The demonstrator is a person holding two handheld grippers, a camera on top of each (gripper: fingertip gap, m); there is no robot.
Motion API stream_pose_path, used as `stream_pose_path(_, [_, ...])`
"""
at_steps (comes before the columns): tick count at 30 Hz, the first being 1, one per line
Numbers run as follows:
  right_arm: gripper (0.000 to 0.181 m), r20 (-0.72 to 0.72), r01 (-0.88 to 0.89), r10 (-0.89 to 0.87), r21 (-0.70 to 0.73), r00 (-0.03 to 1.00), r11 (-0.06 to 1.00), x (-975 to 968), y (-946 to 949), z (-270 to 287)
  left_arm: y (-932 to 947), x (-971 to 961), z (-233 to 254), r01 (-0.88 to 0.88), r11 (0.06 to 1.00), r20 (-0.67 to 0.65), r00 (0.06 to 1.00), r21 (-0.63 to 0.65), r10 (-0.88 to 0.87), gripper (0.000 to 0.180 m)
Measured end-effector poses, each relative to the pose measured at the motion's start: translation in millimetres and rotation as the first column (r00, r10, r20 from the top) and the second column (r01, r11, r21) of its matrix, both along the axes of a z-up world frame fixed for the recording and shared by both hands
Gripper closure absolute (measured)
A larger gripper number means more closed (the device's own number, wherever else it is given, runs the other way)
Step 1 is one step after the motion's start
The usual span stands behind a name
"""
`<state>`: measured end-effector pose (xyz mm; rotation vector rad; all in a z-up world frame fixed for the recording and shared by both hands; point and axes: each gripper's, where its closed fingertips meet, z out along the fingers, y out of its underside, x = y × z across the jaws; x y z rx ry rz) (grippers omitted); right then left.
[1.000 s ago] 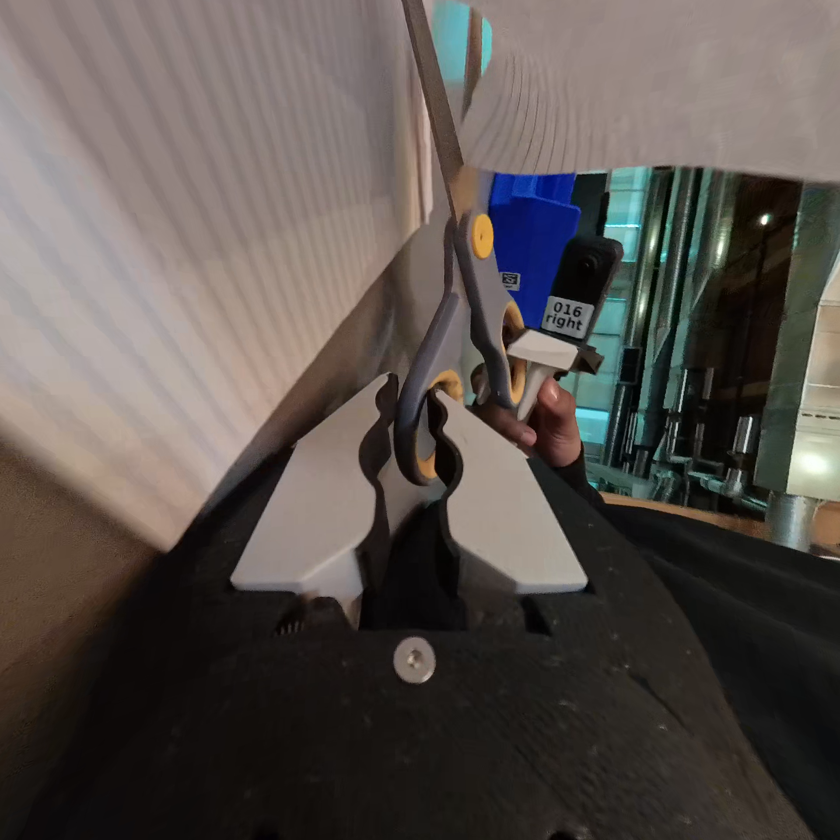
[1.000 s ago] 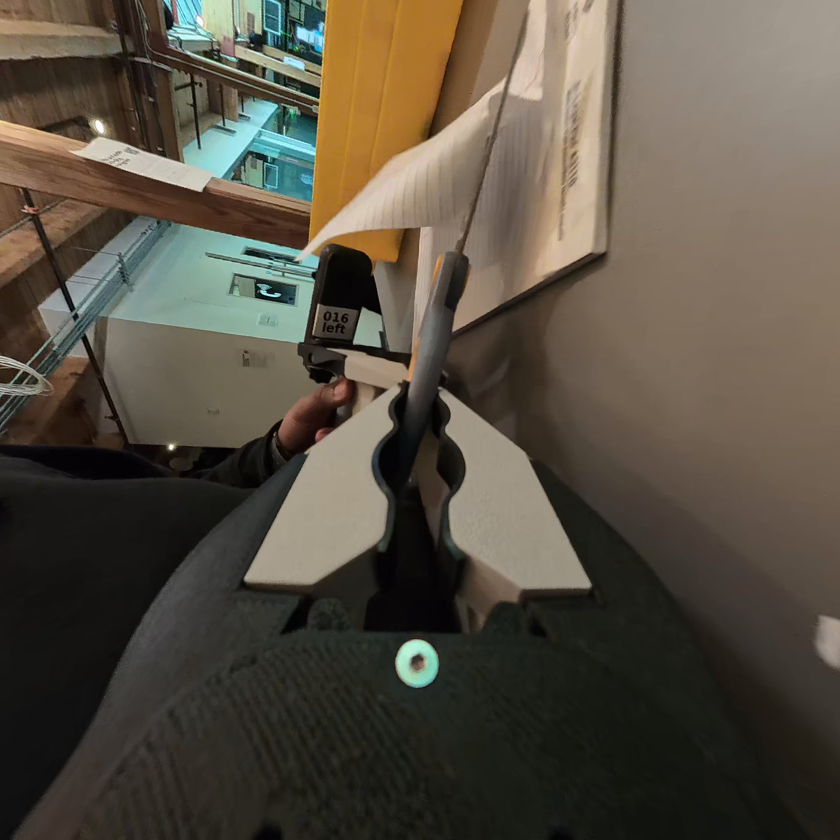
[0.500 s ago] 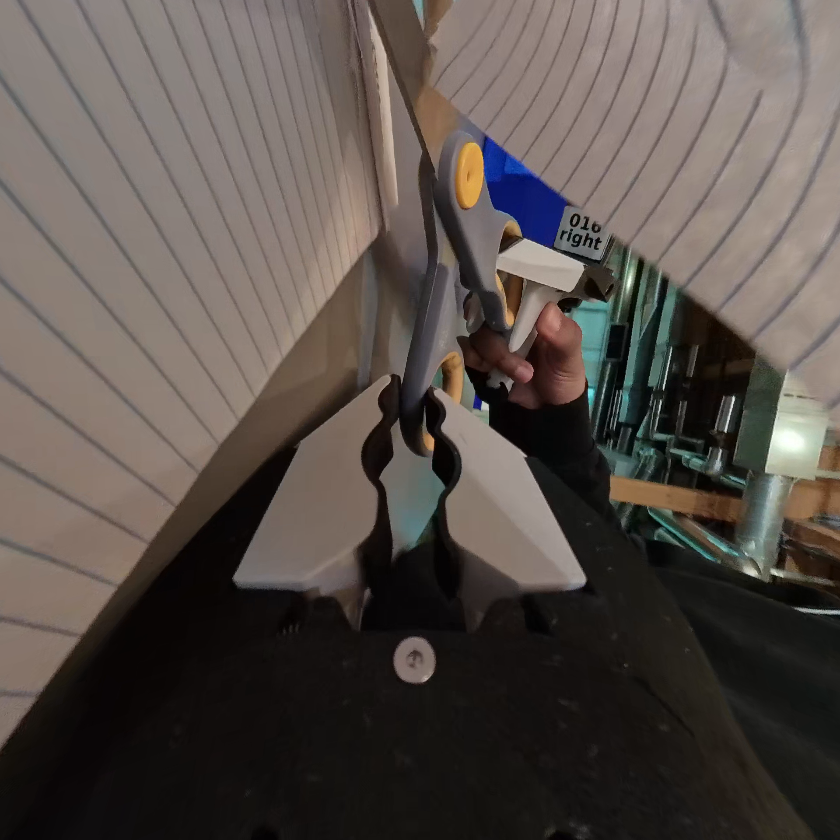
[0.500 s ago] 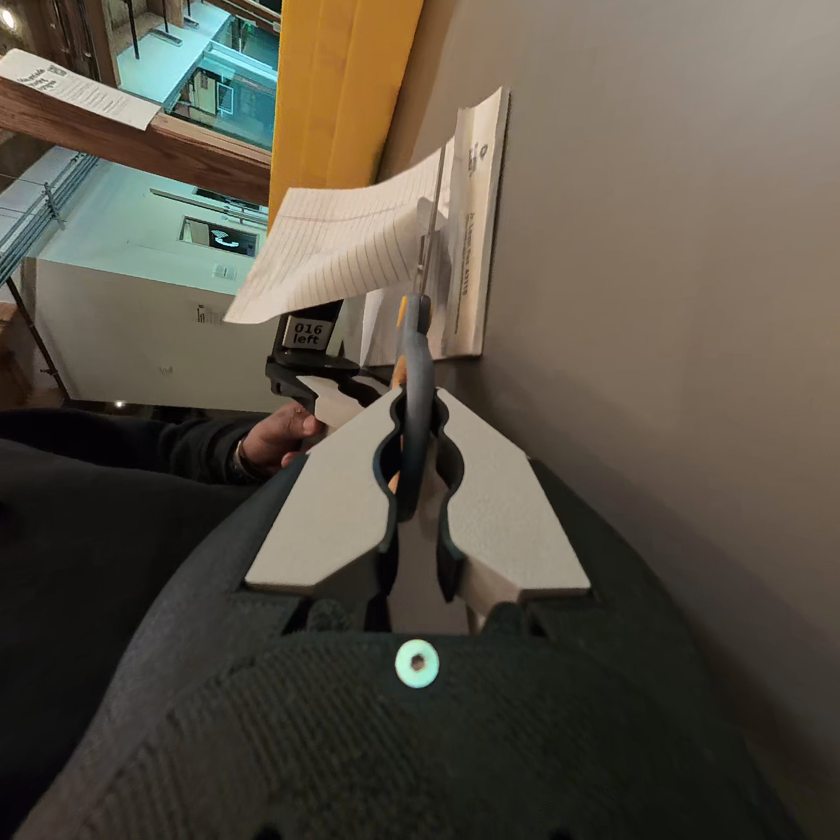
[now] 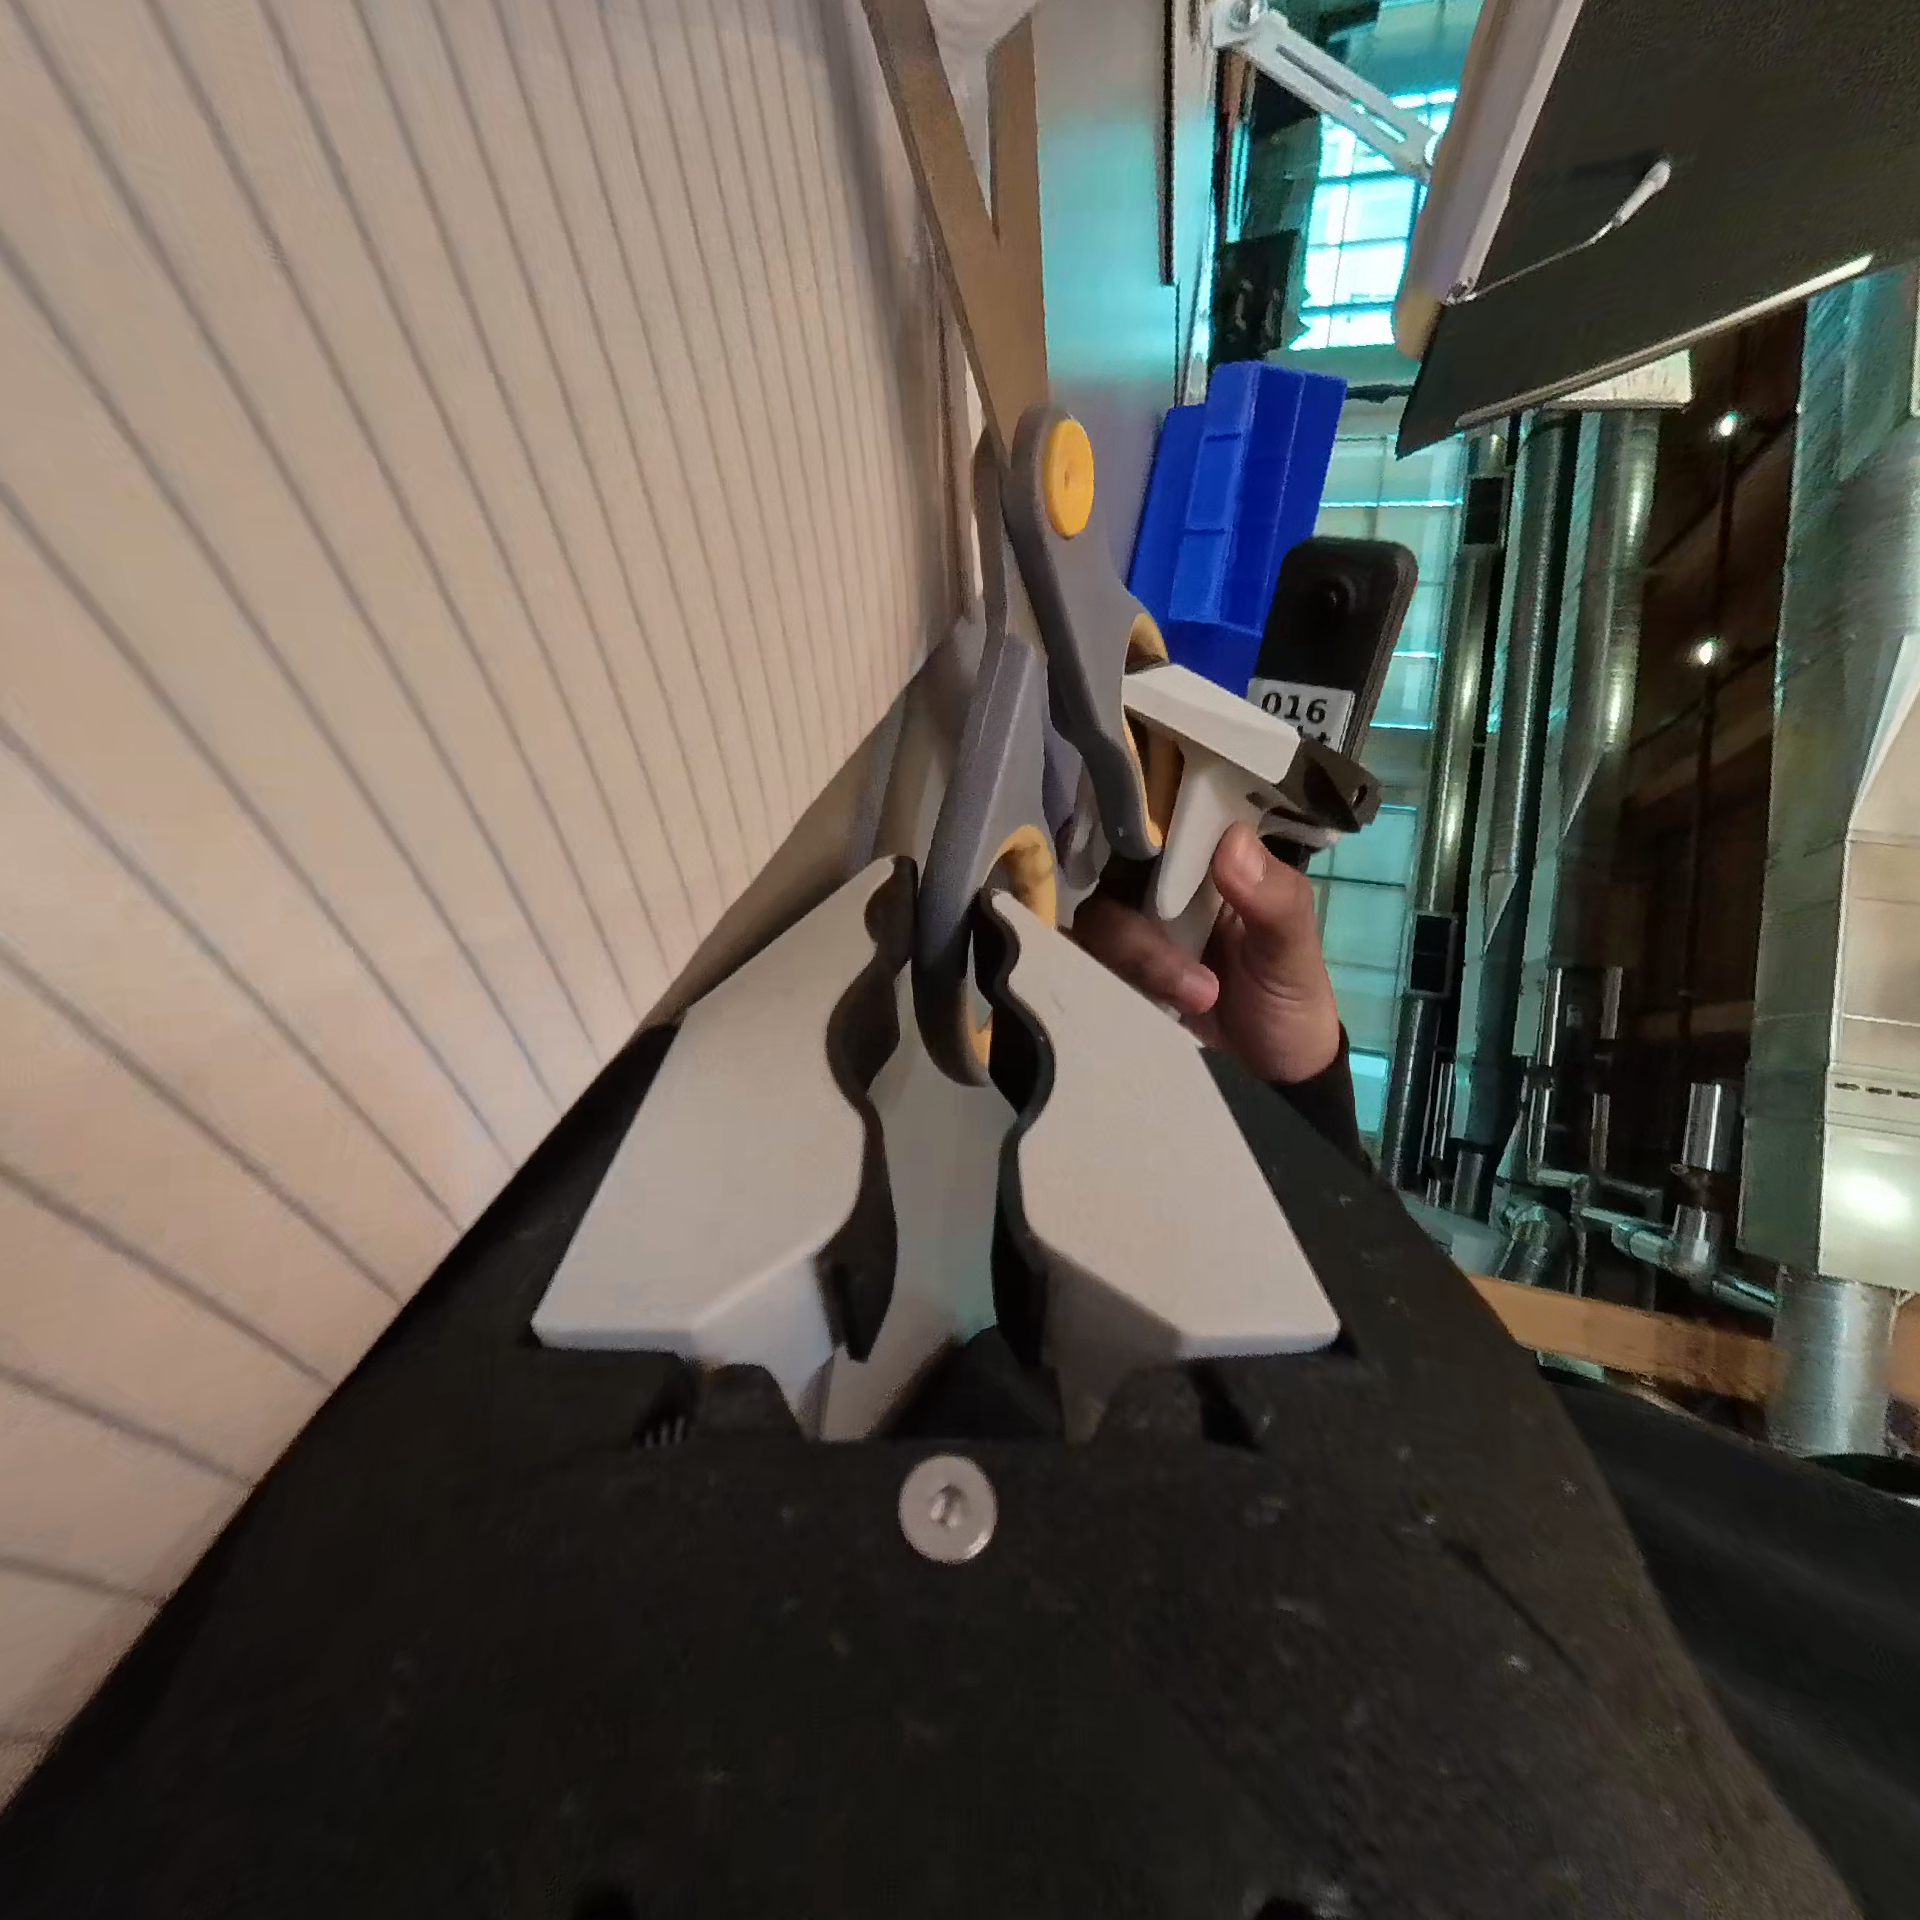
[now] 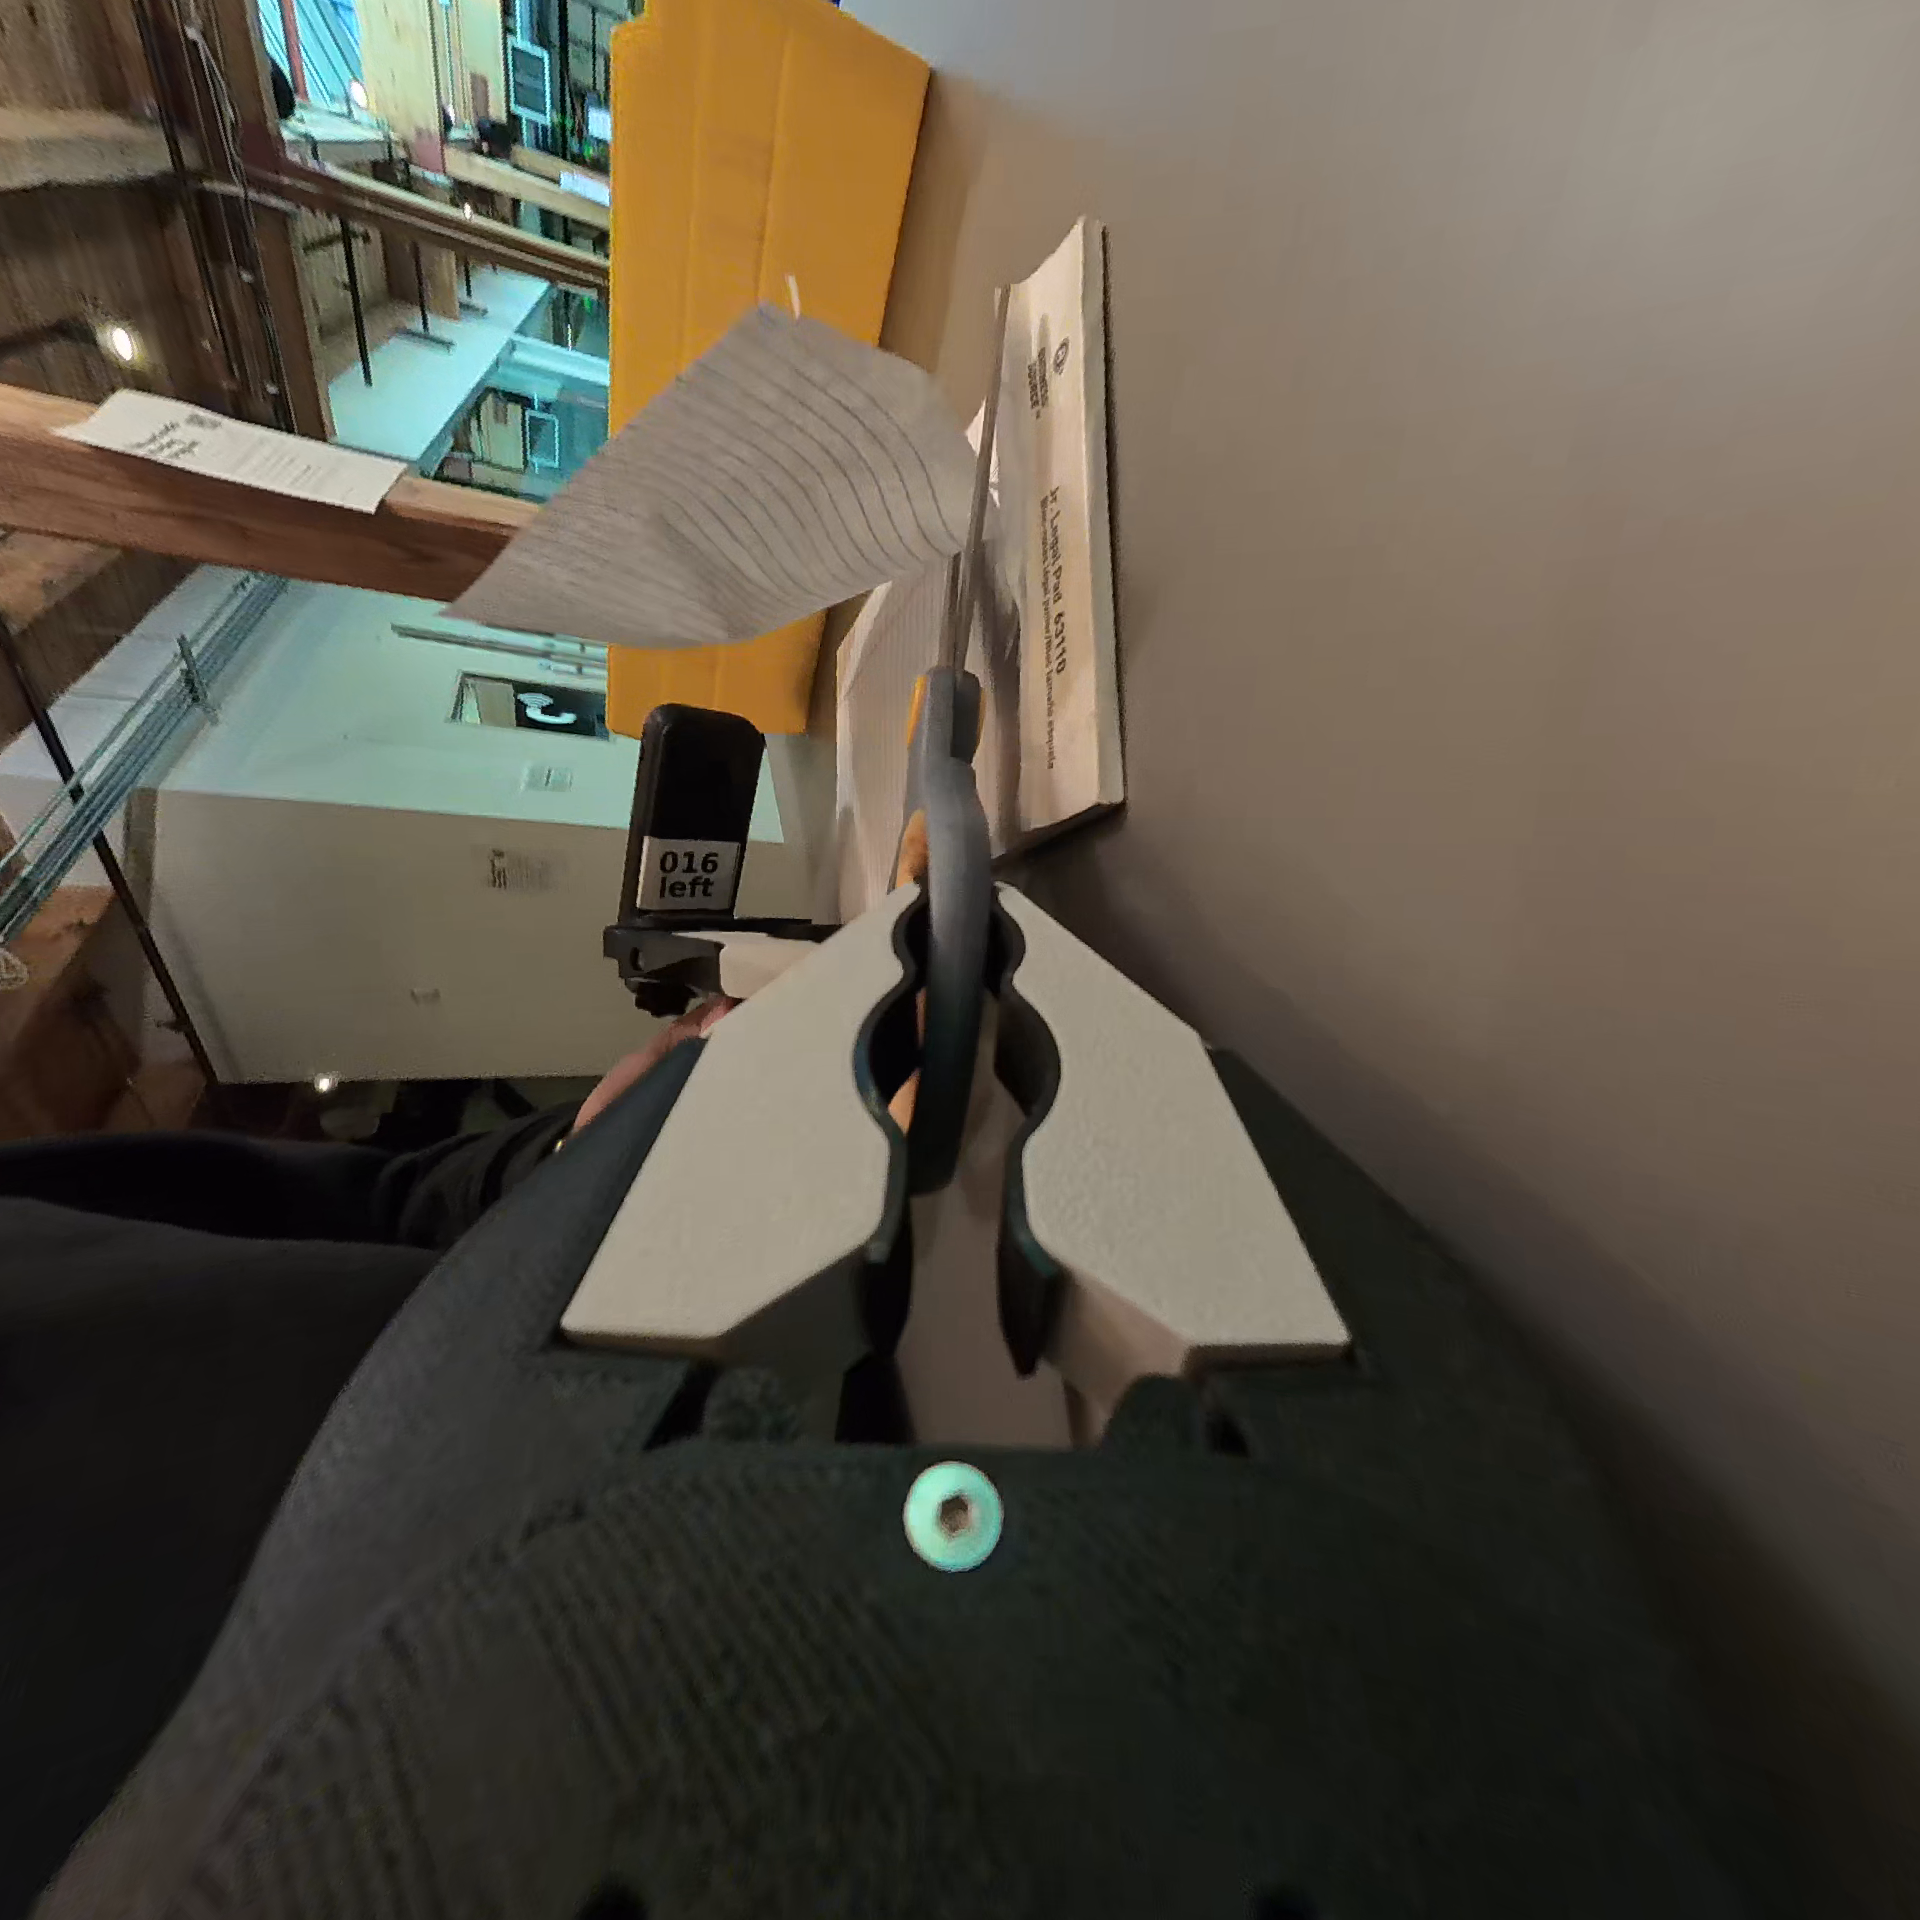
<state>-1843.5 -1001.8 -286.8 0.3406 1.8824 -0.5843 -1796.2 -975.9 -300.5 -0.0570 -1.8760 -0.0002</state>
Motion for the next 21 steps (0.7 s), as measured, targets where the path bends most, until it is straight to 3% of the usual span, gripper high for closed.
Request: stream_pose_path(21, [0.174, -0.039, 0.011, -0.01, 0.01, 0.999, 1.0, -7, -14, -2, -6, -15, 1, 0.014, 1.0, -0.005, 1.0, -0.005, -0.014, 0.172])
